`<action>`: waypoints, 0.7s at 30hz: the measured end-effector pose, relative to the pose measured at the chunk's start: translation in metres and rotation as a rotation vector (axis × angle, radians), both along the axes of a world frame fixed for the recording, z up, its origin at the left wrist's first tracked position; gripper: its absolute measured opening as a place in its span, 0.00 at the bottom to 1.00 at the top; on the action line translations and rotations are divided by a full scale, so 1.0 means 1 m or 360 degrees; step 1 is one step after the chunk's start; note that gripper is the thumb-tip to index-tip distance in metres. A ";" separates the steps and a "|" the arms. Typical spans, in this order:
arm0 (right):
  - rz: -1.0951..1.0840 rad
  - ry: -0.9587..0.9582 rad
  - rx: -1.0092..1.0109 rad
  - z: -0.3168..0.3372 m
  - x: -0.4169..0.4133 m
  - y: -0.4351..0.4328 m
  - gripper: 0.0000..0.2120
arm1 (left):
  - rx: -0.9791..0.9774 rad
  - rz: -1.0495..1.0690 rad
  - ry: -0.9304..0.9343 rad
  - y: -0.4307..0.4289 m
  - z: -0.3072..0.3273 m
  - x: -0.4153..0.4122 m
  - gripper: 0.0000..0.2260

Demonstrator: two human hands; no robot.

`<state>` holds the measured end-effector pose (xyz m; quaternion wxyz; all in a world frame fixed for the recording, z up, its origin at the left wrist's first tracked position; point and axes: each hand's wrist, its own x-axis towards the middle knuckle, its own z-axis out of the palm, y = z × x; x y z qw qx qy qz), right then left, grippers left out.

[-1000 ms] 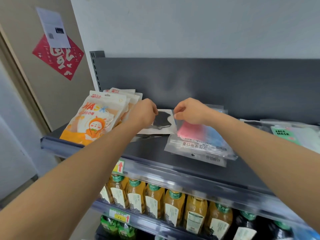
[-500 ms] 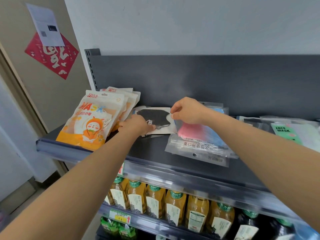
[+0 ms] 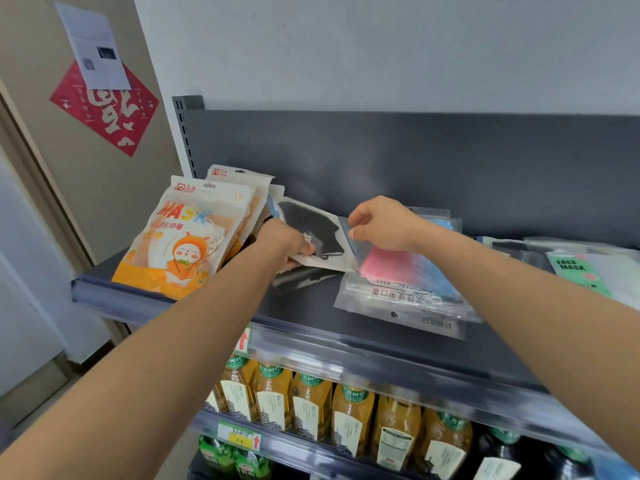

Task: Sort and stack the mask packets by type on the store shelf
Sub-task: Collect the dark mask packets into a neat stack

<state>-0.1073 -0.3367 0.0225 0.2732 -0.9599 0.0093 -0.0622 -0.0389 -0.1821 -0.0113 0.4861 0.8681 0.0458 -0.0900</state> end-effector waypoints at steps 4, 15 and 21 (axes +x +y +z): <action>0.0004 0.0017 0.0055 0.000 0.000 -0.001 0.16 | -0.0351 -0.0016 -0.0081 -0.005 0.019 -0.009 0.09; 0.0066 0.0010 0.0098 0.004 0.002 0.001 0.19 | -0.0324 0.0193 -0.0653 0.016 0.054 -0.025 0.19; 0.0185 0.0068 0.0005 0.002 0.019 0.017 0.21 | -0.0455 0.0440 -0.0713 0.050 0.046 -0.045 0.18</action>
